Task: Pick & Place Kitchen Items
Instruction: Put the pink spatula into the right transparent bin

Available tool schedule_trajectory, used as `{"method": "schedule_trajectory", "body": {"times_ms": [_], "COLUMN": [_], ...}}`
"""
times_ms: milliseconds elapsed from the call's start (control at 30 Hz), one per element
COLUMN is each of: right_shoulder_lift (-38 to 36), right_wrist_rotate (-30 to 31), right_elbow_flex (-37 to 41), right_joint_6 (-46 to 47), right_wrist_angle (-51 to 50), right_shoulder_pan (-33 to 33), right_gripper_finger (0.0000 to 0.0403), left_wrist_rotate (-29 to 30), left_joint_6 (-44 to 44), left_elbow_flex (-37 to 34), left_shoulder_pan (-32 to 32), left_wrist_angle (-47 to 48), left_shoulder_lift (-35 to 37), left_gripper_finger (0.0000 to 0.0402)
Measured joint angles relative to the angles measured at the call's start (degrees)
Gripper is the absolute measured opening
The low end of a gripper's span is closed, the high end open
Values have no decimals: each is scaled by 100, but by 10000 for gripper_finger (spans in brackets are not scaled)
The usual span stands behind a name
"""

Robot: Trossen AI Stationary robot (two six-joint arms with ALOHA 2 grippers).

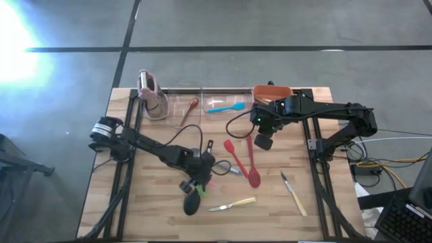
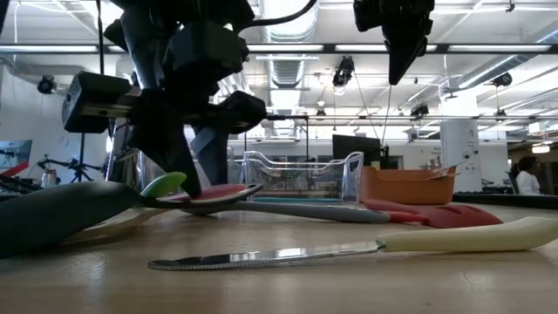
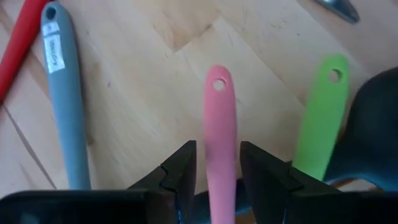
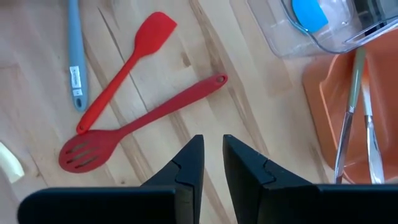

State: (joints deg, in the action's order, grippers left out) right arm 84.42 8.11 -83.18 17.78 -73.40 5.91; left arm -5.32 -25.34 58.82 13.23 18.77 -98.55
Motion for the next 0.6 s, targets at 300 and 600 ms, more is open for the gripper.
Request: {"method": "schedule_trajectory", "body": {"times_ms": [300, 600], "right_shoulder_lift": [0, 0], "right_wrist_rotate": [1, 1], "right_elbow_flex": [0, 0], "right_joint_6": [-38, -87], "right_wrist_angle": [38, 73], "right_shoulder_pan": [0, 0], "right_gripper_finger": [52, 52], "left_wrist_rotate": [-154, -136], "left_joint_6": [7, -9], "left_elbow_flex": [10, 79], "left_shoulder_pan": [-43, -56], "left_wrist_angle": [-77, -136], "left_shoulder_lift": [-210, -438], "left_gripper_finger": [126, 121]}}
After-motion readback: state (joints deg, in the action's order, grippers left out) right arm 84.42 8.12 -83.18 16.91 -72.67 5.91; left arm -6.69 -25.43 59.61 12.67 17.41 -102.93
